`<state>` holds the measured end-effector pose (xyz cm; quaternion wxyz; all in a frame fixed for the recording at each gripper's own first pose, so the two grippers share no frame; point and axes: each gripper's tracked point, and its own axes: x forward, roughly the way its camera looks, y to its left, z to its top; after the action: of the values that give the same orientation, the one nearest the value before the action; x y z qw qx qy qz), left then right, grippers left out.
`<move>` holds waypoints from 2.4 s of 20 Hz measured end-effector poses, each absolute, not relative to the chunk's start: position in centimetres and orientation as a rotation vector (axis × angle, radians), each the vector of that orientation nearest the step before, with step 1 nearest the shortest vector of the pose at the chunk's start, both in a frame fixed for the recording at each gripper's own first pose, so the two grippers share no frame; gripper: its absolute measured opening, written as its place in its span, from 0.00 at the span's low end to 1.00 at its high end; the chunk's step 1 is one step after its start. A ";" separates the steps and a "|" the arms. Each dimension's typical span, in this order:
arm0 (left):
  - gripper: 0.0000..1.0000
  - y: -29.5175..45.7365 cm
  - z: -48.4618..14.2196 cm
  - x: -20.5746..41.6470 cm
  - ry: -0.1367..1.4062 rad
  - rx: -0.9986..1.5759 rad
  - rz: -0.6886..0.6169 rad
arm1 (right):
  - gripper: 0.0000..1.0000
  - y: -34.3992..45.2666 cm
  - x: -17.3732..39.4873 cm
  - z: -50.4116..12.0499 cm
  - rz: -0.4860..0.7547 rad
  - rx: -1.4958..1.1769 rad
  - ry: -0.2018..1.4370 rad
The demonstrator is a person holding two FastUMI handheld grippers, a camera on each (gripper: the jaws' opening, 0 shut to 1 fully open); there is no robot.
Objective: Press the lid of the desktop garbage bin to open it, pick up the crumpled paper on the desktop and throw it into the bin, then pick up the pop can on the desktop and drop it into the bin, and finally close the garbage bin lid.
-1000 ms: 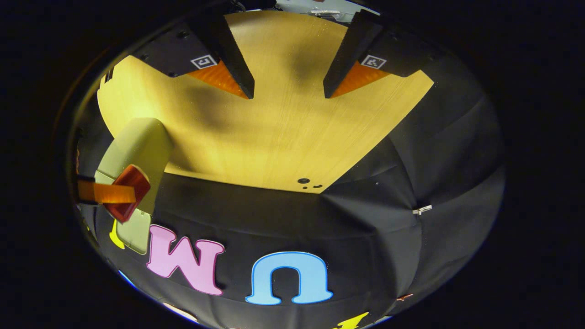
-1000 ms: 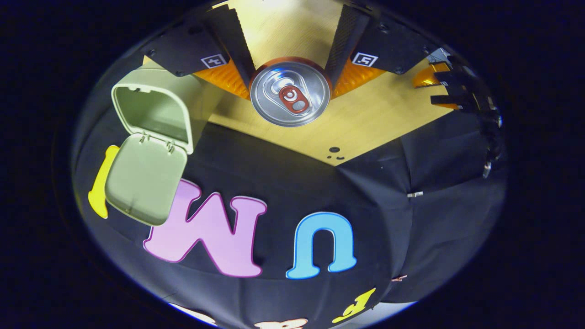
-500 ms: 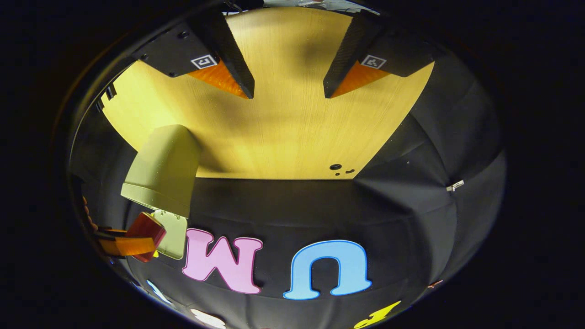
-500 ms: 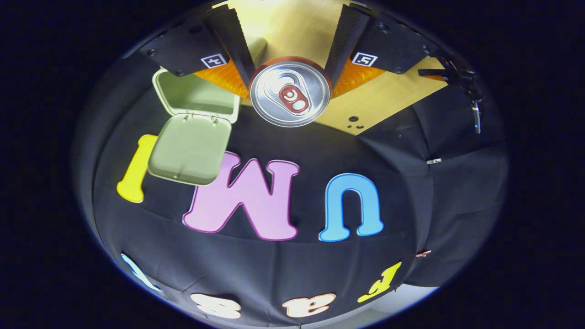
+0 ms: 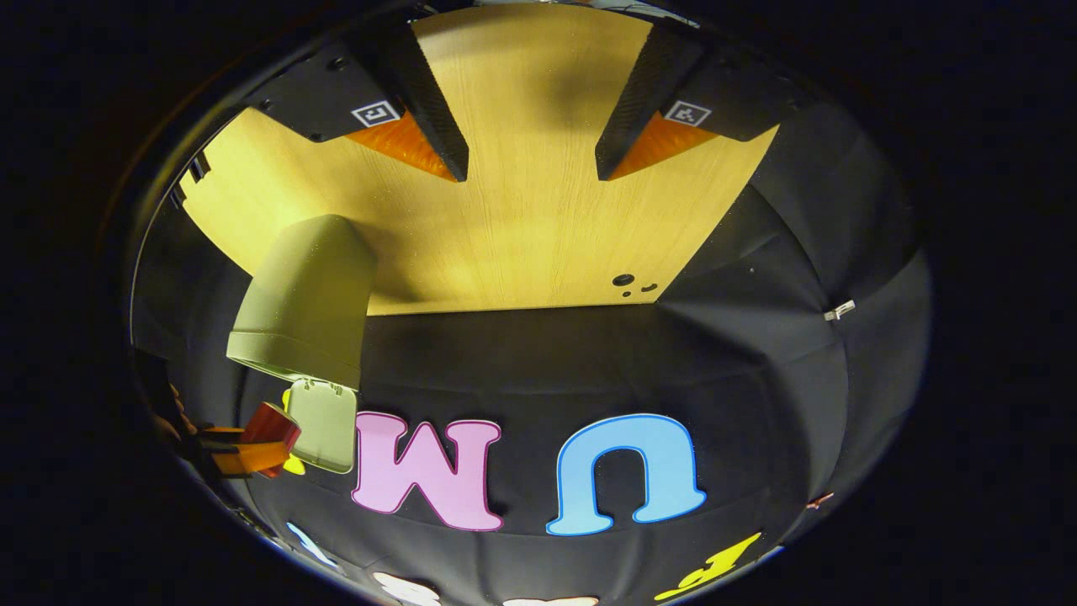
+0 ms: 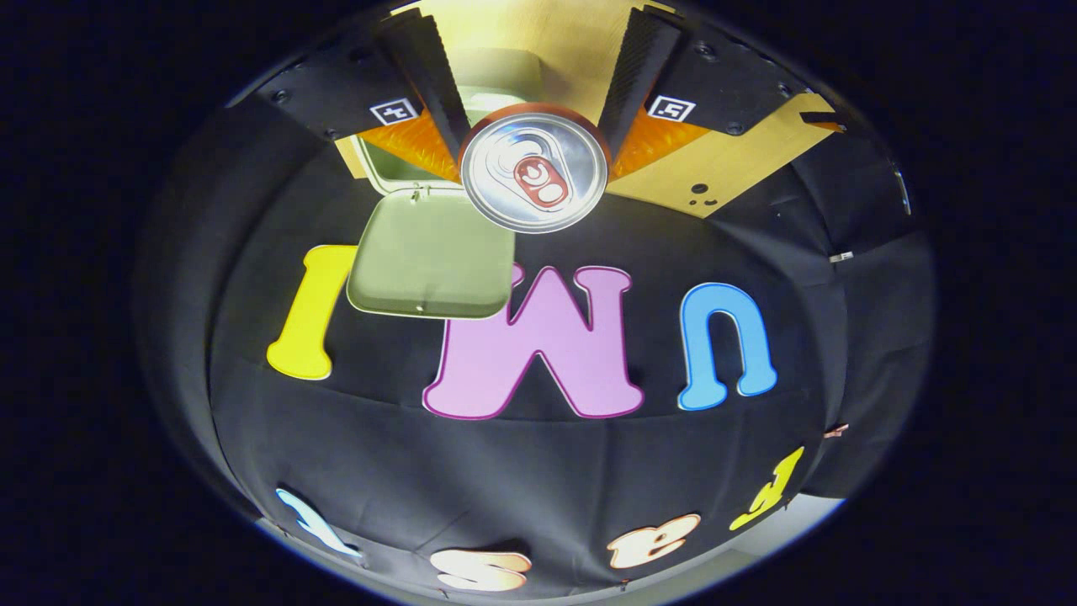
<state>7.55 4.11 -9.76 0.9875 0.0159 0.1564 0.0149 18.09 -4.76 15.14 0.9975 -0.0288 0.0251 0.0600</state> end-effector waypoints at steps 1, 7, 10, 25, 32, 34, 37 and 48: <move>0.98 4.1 -9.7 7.8 0.318 0.028 0.045 | 0.83 -5.7 18.8 14.8 0.116 -0.057 0.055; 0.98 3.0 -9.4 9.0 0.329 -0.003 0.119 | 0.83 -9.1 22.3 12.8 0.096 -0.061 0.090; 0.98 2.2 -9.5 9.0 0.348 -0.007 0.137 | 0.83 -9.6 24.2 11.4 0.110 -0.060 0.112; 0.97 -1.6 -9.7 8.8 0.384 0.011 0.178 | 0.85 -11.0 28.1 6.1 0.142 -0.093 0.204; 0.98 -1.3 -7.9 9.0 0.335 0.023 0.119 | 0.96 -12.3 26.0 12.0 0.067 -0.082 0.090; 0.98 -1.2 -7.7 8.9 0.329 0.019 0.108 | 0.96 -12.5 25.6 14.9 0.055 -0.097 0.041; 0.98 -1.1 -7.9 8.5 0.327 0.016 0.094 | 0.96 -12.4 25.0 19.5 0.049 -0.109 -0.028; 0.98 2.0 -9.3 6.1 0.341 -0.034 0.160 | 0.95 -11.9 27.7 29.3 0.030 -0.120 -0.145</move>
<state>6.13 2.04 -9.29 0.9822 -0.0169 0.1694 0.0793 27.66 -11.88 29.33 0.9955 -0.0598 -0.0725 0.0152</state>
